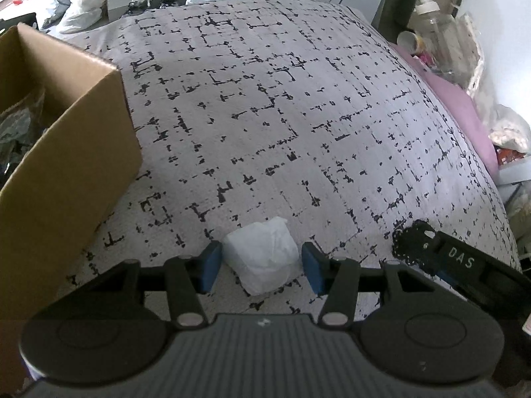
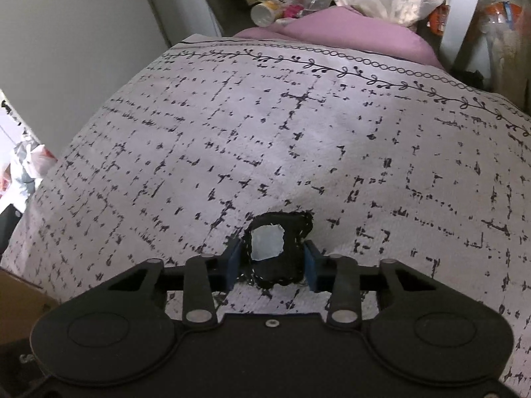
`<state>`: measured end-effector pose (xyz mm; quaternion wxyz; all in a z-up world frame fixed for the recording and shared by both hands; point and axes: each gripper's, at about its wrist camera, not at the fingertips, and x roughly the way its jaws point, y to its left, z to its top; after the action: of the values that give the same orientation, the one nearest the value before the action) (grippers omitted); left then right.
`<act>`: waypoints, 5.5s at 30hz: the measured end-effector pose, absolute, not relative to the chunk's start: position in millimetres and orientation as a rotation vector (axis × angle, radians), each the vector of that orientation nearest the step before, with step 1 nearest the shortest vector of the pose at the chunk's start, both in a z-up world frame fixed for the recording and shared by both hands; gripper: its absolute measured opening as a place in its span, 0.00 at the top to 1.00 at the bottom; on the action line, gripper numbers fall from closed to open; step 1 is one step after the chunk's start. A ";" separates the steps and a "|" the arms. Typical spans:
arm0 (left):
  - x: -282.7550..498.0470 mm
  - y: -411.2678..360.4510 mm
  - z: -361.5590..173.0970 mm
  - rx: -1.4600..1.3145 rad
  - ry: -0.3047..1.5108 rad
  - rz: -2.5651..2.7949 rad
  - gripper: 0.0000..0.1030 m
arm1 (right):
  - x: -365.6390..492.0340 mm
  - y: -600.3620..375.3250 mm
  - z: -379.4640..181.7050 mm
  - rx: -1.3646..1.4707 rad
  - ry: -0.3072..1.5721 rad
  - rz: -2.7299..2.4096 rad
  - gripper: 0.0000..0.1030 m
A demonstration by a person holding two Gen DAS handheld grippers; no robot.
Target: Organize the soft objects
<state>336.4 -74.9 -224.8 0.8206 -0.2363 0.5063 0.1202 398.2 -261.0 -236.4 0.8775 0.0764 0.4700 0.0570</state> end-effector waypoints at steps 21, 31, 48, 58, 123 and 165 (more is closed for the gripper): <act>287.3 -83.6 -193.8 -0.483 1.039 0.272 0.50 | 371.4 -271.0 -182.8 0.203 0.874 0.204 0.67; 260.7 -76.8 -167.7 -0.479 0.983 0.303 0.50 | 351.5 -268.3 -152.7 0.187 0.805 0.297 0.67; 226.4 -31.0 -101.5 -0.466 0.812 0.368 0.50 | 319.3 -255.4 -109.9 0.215 0.723 0.431 0.67; 207.3 -5.6 -81.7 -0.460 0.780 0.365 0.50 | 298.0 -236.4 -89.9 0.230 0.680 0.529 0.67; 251.6 128.9 -135.6 -0.532 0.968 0.208 0.44 | 312.3 -108.1 -141.8 0.325 1.018 0.582 0.41; 179.2 37.3 -55.1 -0.353 0.952 0.188 0.07 | 227.0 -206.3 -78.1 0.284 0.836 0.423 0.00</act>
<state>179.2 37.3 -55.1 0.8697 -0.1689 0.4549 0.0898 227.0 -206.3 -78.1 0.8827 0.1362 0.4013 0.2031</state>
